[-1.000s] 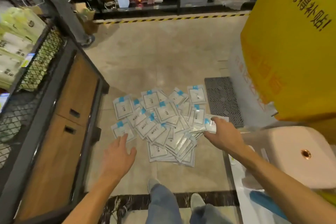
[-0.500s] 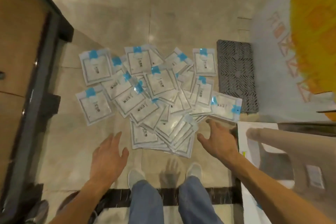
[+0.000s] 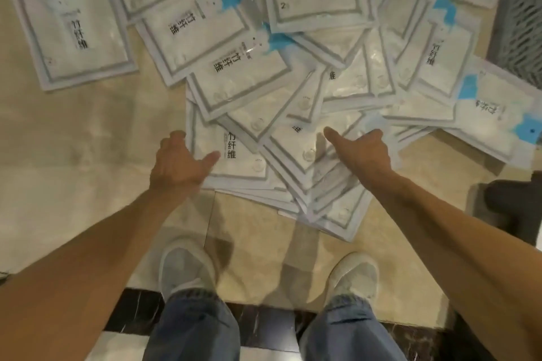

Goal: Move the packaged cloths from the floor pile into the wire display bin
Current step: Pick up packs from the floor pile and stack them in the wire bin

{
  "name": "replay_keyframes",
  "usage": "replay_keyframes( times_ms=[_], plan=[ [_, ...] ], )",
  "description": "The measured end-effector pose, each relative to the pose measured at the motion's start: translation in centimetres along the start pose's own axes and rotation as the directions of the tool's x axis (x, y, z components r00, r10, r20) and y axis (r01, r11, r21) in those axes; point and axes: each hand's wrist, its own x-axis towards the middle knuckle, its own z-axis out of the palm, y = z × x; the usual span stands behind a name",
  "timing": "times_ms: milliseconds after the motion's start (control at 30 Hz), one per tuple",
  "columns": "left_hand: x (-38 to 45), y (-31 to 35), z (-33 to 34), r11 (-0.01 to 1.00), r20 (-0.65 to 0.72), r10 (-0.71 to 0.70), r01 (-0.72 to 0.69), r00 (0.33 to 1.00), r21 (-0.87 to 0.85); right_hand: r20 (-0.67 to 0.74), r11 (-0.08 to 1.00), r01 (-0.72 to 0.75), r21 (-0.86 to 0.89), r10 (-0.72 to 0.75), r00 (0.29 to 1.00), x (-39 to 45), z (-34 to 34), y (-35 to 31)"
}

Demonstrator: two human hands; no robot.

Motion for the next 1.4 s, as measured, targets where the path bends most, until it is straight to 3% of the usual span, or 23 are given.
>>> replay_keyframes(
  times_ms=[167,267,400,533,667,767,1000,1267,1400],
  plan=[
    [3.3,-0.1,2.4,0.988,-0.068,-0.148,0.145,0.987,-0.052,-0.038,0.972,-0.109,0.208,0.119,0.992,4.1,2.9,1.2],
    [4.0,0.0,2.5,0.970,0.000,-0.220,0.219,0.975,-0.108,-0.033,0.921,-0.128,0.368,0.151,0.988,4.6,2.6,1.2],
    [3.6,-0.9,2.2,0.943,0.060,-0.226,0.234,0.972,-0.239,0.003,0.880,-0.144,0.452,0.160,0.987,4.7,2.6,1.3],
    [1.1,-2.1,1.2,0.816,0.133,-0.233,0.268,0.963,-0.511,0.070,0.751,-0.157,0.641,0.147,0.987,2.8,2.6,2.4],
    [-2.5,-5.0,-1.1,0.759,0.137,-0.188,0.233,0.973,-0.608,0.049,0.615,-0.128,0.778,0.144,0.988,-1.4,0.8,4.4],
    [-6.4,-5.9,-4.1,0.747,0.122,-0.186,0.221,0.975,-0.628,0.008,0.620,-0.083,0.781,0.124,0.992,-5.5,-1.8,5.9],
    [-17.5,-3.2,-16.8,0.664,0.079,-0.183,0.183,0.980,-0.725,0.142,0.617,-0.083,0.782,-0.047,0.989,-18.1,-13.2,3.0],
    [-33.6,5.1,-38.8,0.477,0.068,-0.043,0.080,0.997,-0.875,0.197,0.670,0.080,0.738,-0.327,0.924,-38.2,-30.8,-10.8],
    [-43.3,8.3,-50.5,0.463,-0.069,0.063,-0.090,0.996,-0.882,0.209,0.677,0.204,0.707,-0.476,0.854,-49.6,-39.4,-18.1]
  ],
)
